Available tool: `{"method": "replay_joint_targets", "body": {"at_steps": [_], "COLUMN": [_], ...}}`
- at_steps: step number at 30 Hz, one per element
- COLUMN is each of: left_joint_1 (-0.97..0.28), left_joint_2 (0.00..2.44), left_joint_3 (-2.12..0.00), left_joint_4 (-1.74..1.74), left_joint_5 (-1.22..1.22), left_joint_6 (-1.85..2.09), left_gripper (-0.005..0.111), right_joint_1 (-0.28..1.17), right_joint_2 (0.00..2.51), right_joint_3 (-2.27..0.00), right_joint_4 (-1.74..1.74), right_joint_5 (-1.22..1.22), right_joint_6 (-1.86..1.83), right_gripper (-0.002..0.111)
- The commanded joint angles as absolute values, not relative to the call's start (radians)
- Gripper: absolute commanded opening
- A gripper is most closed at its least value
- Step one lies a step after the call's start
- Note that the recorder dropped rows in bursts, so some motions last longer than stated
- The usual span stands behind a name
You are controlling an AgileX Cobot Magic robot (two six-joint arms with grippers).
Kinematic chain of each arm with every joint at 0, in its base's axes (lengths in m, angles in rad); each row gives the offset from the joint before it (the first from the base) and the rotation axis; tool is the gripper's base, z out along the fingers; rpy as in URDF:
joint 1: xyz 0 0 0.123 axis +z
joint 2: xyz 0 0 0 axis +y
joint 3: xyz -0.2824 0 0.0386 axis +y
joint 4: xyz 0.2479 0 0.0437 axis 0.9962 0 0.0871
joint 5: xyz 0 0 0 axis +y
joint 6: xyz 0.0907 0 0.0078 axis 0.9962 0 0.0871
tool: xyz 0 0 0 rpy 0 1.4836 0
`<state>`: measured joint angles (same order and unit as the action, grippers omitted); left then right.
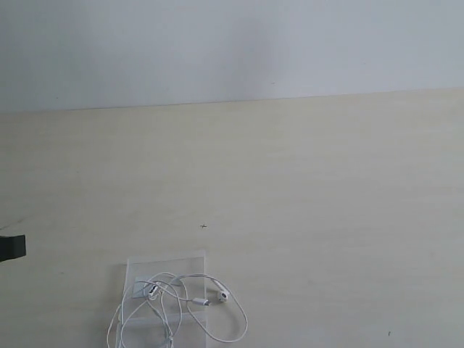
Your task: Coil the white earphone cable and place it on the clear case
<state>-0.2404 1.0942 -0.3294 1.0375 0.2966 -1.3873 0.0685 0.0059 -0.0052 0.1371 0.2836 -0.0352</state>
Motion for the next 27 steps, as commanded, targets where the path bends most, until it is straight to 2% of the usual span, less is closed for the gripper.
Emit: {"method": "replay_joint_targets", "body": {"at_steps": [1,4,10,15,18,24,27], "left_joint_1": [-0.238,-0.238,-0.126,-0.126,-0.126,-0.126,-0.126], "left_joint_2": [1.042,0.878,0.243,0.012,0.0,0.0,0.0], "left_joint_3": [-0.326,-0.326,-0.326,-0.326,-0.326,-0.326,-0.324], "left_joint_4": [1.043,1.077,1.025,1.003,0.98,0.54,0.364], "left_joint_5": [0.297,0.302,0.276,0.226,0.335,0.621,0.628], "left_joint_6": [-1.387,-1.387,-1.437,-1.513,-1.116,-0.096,0.099], "left_gripper": [0.0,0.0,0.0,0.0,0.0,0.0,0.0], "right_joint_1": [0.07,0.07,0.07,0.07,0.07,0.07,0.07], "right_joint_2": [0.0,0.0,0.0,0.0,0.0,0.0,0.0], "right_joint_3": [0.0,0.0,0.0,0.0,0.0,0.0,0.0], "right_joint_4": [0.132,0.132,0.132,0.132,0.132,0.132,0.132], "right_joint_5": [0.279,0.279,0.279,0.279,0.279,0.279,0.279], "right_joint_6": [-0.042,-0.042,-0.042,-0.042,-0.042,-0.042,-0.042], "right_gripper": [0.0,0.0,0.0,0.0,0.0,0.0,0.0]}}
